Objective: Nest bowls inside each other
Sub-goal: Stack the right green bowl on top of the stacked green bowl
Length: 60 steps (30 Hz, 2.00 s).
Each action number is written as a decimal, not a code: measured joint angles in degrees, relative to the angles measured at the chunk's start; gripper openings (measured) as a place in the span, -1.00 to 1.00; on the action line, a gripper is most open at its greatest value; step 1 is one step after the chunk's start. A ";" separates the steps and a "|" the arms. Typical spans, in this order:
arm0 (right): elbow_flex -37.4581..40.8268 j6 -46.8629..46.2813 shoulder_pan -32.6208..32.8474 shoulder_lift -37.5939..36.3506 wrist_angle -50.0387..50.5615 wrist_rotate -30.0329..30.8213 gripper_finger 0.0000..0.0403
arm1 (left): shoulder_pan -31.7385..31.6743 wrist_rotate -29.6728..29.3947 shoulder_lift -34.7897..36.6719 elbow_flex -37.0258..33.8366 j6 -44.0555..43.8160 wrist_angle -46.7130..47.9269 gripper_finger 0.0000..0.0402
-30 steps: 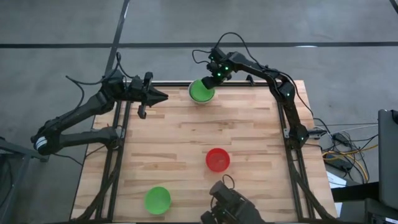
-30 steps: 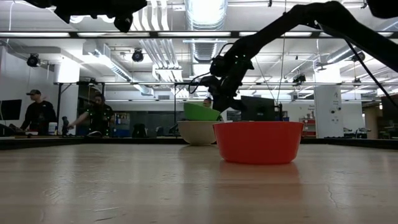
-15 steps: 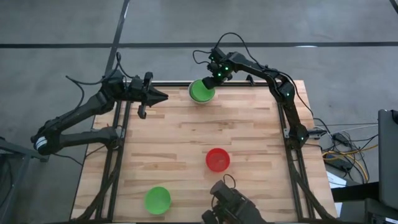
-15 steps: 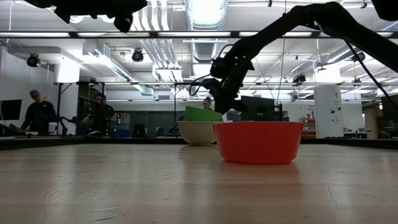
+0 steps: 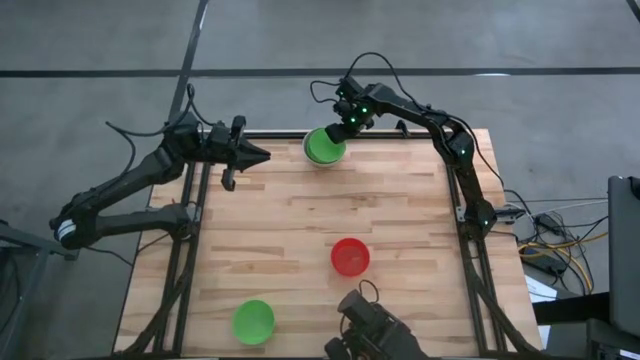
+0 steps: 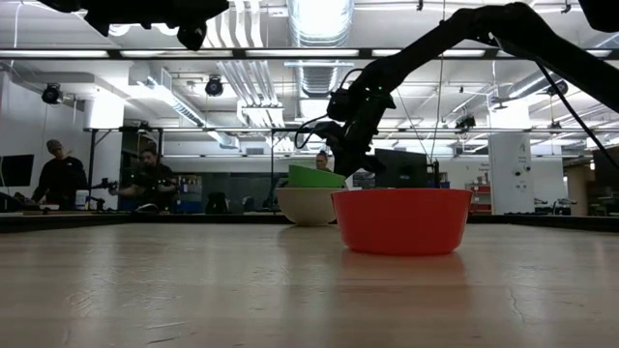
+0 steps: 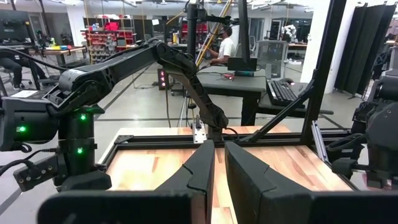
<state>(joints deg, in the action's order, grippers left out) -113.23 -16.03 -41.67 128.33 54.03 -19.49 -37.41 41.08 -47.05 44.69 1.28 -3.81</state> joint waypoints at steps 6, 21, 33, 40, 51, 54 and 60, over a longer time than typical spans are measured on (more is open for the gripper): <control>0.00 0.04 0.00 -0.02 -0.03 -0.28 -0.74 | 0.00 0.00 0.00 0.00 0.00 0.00 -0.78; -0.79 1.03 0.05 -0.27 -0.31 -0.61 -0.49 | 0.00 0.00 0.00 0.00 -0.01 0.00 -0.78; -6.59 1.00 0.15 -0.50 2.07 -0.70 -0.43 | 0.00 0.00 0.00 0.00 -0.02 0.00 -0.78; -5.67 1.07 0.15 -0.50 2.87 -0.04 -0.35 | 0.00 0.00 0.00 0.00 -0.01 0.01 -0.78; -4.35 0.99 0.26 -0.50 3.15 0.00 -0.40 | 0.00 0.00 0.00 0.00 0.00 0.00 -0.78; -3.93 1.18 0.26 -0.50 3.25 0.13 -0.39 | 0.00 0.00 0.00 0.00 0.00 0.00 -0.78; -2.70 1.29 0.28 -0.44 4.21 1.92 -0.36 | 0.00 0.00 0.00 0.00 0.00 0.00 -0.78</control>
<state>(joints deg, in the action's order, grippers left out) -115.93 -14.74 -41.39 127.90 58.24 -17.56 -37.41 41.08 -47.05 44.69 1.28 -3.81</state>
